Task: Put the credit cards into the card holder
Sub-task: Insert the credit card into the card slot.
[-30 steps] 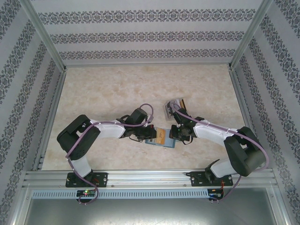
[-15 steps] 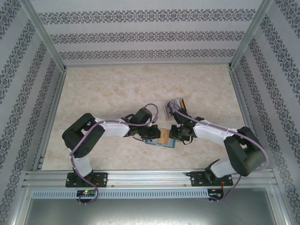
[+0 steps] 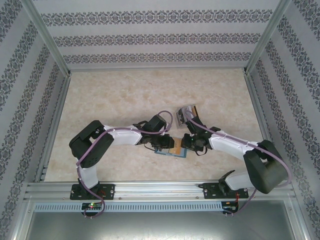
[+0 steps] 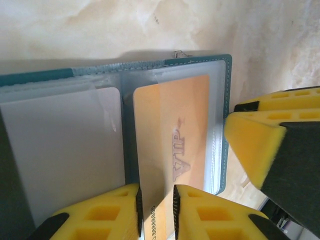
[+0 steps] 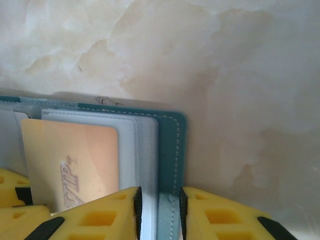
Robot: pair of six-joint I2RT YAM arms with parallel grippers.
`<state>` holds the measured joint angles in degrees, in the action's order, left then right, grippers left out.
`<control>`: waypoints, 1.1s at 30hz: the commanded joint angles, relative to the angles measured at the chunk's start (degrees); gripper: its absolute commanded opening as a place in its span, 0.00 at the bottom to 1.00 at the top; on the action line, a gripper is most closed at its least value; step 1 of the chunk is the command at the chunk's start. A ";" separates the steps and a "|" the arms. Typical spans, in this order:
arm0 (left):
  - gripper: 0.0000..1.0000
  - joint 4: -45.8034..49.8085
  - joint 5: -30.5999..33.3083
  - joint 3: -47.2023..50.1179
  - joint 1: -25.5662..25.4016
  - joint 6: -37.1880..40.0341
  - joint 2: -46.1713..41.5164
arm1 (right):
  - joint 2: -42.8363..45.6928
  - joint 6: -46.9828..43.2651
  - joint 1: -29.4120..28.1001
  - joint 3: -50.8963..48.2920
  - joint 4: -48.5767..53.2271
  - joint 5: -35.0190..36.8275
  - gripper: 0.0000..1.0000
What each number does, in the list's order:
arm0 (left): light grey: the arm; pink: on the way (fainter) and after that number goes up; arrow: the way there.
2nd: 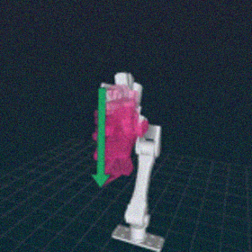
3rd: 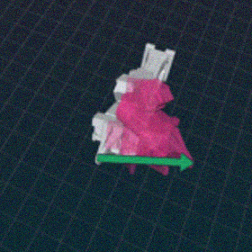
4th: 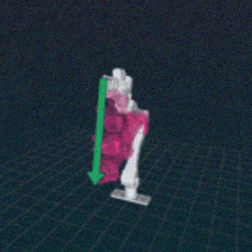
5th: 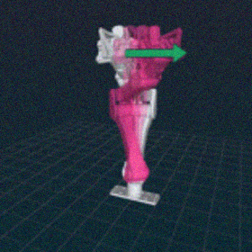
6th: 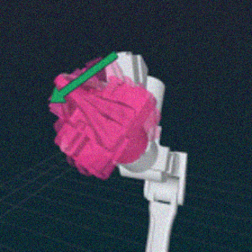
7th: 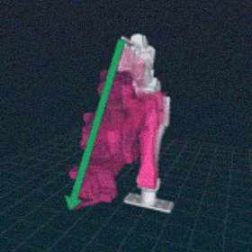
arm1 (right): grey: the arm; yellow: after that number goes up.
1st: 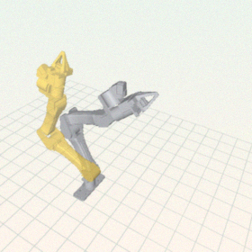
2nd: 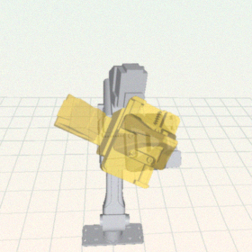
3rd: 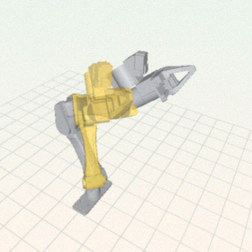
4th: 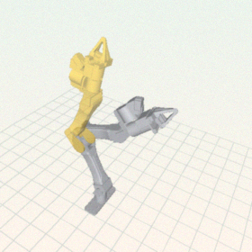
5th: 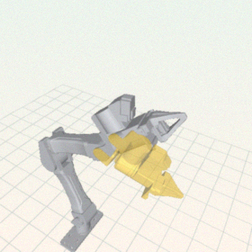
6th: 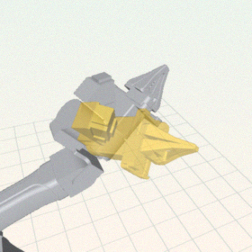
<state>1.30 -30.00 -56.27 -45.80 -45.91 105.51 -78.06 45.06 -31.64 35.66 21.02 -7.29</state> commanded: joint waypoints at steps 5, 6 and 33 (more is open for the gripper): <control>0.35 6.16 2.09 -2.53 -1.21 2.99 0.13 | -0.23 0.82 0.87 -3.15 0.23 3.13 0.25; 0.35 6.78 2.05 -3.23 -1.51 3.17 0.47 | -0.91 0.80 0.81 -3.46 -0.36 2.69 0.23; 0.48 18.13 12.74 -9.95 -5.37 7.33 -1.94 | -2.36 1.24 0.83 -3.84 -2.84 1.93 0.18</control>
<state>17.34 -20.18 -67.07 -50.54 -39.66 107.09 -78.54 46.15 -30.87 33.26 18.48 -5.89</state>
